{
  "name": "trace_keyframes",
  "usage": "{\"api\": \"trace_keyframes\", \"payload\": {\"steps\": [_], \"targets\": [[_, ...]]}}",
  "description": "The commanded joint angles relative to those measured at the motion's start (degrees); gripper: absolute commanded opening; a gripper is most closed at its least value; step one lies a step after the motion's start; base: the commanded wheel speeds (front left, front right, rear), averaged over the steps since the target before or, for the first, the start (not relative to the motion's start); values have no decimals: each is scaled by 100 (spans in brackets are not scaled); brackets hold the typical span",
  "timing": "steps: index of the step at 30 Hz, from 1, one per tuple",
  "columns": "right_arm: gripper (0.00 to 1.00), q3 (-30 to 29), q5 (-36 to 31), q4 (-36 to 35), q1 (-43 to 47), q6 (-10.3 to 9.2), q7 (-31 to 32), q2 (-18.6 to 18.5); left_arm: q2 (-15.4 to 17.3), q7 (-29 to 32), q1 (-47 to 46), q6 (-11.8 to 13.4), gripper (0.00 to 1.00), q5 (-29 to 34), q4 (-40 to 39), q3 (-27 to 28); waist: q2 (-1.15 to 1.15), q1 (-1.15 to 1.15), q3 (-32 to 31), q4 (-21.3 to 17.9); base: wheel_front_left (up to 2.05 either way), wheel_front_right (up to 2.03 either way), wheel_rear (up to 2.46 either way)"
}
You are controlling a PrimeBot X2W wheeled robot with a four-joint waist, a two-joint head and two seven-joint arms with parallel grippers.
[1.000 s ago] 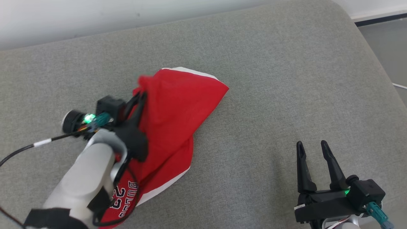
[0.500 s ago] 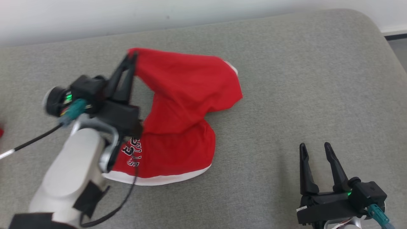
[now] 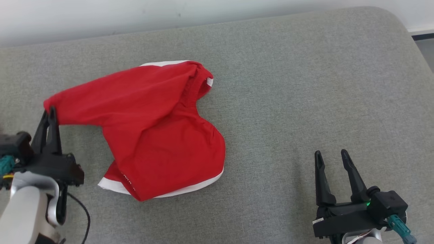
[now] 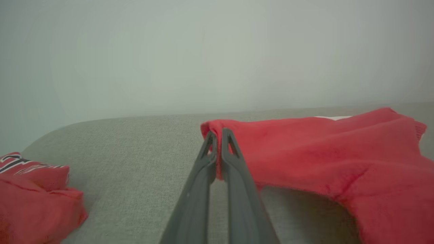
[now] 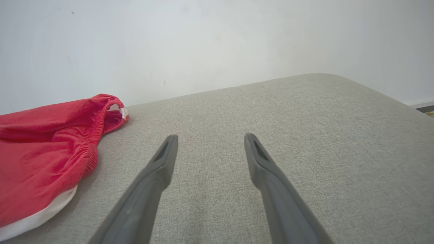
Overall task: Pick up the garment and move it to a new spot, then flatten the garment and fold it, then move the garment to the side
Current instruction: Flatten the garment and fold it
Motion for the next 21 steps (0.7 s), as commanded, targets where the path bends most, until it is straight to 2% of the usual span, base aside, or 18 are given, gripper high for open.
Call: {"api": "trace_keyframes", "payload": {"steps": [1, 2, 3, 4, 8, 21], "targets": [[100, 15, -45, 16, 37, -13, -1, 17, -13, -20, 135, -26, 0, 74, 45, 51, 0, 0, -45, -39, 0, 0, 0], [100, 0, -50, 24, 56, -13, -1, 17, -47, -20, 171, -37, 0, 115, 65, 76, 0, 0, -72, -34, 0, 0, 0], [100, -9, -58, 33, 77, -13, -1, 16, -70, -20, 208, -56, 64, 190, 75, 81, 0, 0, -107, -29, 0, 0, 0], [100, -23, -68, 39, 95, -13, -1, 17, -114, -20, 237, -92, 100, 243, 43, 92, 0, 0, -149, -12, 0, 0, 0], [100, -51, -88, 38, 144, -13, -1, 18, -259, -20, 321, -138, 100, 418, -224, 248, 0, 0, -286, 69, 0, 0, 0], [100, -87, -124, 57, 487, -13, -1, 17, -1102, -20, 1704, -390, 100, 1252, -2294, 1151, 0, 0, -842, 524, 0, 0, 0]]}}
